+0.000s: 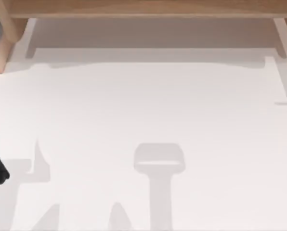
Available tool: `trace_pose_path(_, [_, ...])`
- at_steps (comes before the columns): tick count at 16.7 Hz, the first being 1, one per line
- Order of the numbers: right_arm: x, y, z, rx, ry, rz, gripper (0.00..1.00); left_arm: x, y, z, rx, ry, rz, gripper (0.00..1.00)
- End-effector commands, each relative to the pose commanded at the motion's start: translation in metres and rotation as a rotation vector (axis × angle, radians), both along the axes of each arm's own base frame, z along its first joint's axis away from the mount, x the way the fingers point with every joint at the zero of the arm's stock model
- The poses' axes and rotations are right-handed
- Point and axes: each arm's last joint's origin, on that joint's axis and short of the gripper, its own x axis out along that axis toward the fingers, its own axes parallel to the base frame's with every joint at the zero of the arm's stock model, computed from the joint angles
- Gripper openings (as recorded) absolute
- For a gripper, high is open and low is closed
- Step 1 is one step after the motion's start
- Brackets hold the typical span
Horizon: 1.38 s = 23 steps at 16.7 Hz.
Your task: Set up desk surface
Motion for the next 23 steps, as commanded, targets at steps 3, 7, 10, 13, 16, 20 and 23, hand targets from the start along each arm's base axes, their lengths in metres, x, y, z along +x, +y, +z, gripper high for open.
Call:
trace_pose_path(3, [0.018,0.001,0.0,-0.002,0.0,-0.002,0.0,0.0,0.0,0.0,0.0,0.0,0.0,1.0])
trace_pose_path(7, [0.017,0.0,0.0,0.001,0.002,-0.004,0.0,0.0,0.0,0.0,0.0,0.0,0.0,1.0])
trace_pose_path(10, [0.028,0.001,-0.001,0.005,0.007,0.001,0.0,0.0,0.0,0.0,0.0,0.0,0.0,1.0])
trace_pose_path(13, [0.054,-0.002,0.001,-0.002,-0.003,-0.004,0.0,0.0,0.0,0.0,0.0,0.0,0.0,1.0])
trace_pose_path(16, [0.077,-0.001,0.001,-0.001,-0.001,-0.004,0.0,0.0,0.0,0.0,0.0,0.0,0.0,1.0])
trace_pose_path(20, [0.08,0.0,0.0,0.001,0.002,-0.004,0.0,0.0,0.0,0.0,0.0,0.0,0.0,1.0])
trace_pose_path(23, [0.082,-0.002,0.0,-0.001,0.003,-0.007,0.0,0.0,0.0,0.0,0.0,0.0,0.0,1.0])
